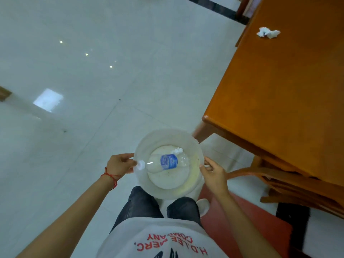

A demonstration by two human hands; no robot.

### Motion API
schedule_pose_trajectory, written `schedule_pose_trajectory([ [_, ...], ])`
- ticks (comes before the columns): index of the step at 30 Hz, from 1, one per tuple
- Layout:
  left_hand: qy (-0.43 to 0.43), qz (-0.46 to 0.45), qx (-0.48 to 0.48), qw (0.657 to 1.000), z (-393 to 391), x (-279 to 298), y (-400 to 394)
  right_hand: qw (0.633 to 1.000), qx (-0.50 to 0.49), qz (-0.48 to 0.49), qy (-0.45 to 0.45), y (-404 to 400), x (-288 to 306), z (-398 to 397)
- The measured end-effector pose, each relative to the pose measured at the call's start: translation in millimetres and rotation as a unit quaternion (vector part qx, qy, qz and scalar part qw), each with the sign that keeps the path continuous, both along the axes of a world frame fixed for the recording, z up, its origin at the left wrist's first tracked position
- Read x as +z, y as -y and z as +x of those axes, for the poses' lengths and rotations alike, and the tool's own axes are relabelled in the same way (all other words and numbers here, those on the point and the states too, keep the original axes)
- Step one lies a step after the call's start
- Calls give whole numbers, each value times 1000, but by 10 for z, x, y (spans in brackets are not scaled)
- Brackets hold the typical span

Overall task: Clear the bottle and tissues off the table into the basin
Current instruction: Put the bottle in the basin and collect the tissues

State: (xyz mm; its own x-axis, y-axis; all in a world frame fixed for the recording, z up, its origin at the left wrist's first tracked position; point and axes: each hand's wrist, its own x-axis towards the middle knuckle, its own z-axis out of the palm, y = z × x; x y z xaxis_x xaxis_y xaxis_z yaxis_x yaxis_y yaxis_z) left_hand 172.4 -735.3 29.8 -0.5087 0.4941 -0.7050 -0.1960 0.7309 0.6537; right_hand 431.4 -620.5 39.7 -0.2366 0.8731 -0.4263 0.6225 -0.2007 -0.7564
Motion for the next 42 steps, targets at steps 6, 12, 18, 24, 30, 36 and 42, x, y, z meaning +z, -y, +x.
schedule_pose_trajectory([
  [6, -18, 3, 79, 997, -612, 57, 418, 998, 63, -17, 1, -3, -37, -849],
  [12, -16, 2, 185, 983, -882, 101, 750, 988, 149, -29, 5, -151, -33, -1529],
  [18, -9, -9, 277, 961, -1045, 120, 798, 971, 238, -21, 8, -419, -81, -2120],
  [24, -17, -20, 316, 948, -1286, 177, 531, 959, 281, -18, -9, -791, -95, -2572],
  [30, -29, -12, 289, 957, -1674, 285, 26, 969, 246, -18, -33, -1187, -21, -2771],
  [36, -29, -4, 191, 981, -2205, 296, -656, 986, 166, -9, -33, -1578, -89, -2874],
  [42, -9, 3, 82, 997, -2788, 270, -1415, 998, 46, -10, -30, -1856, -115, -2999],
])
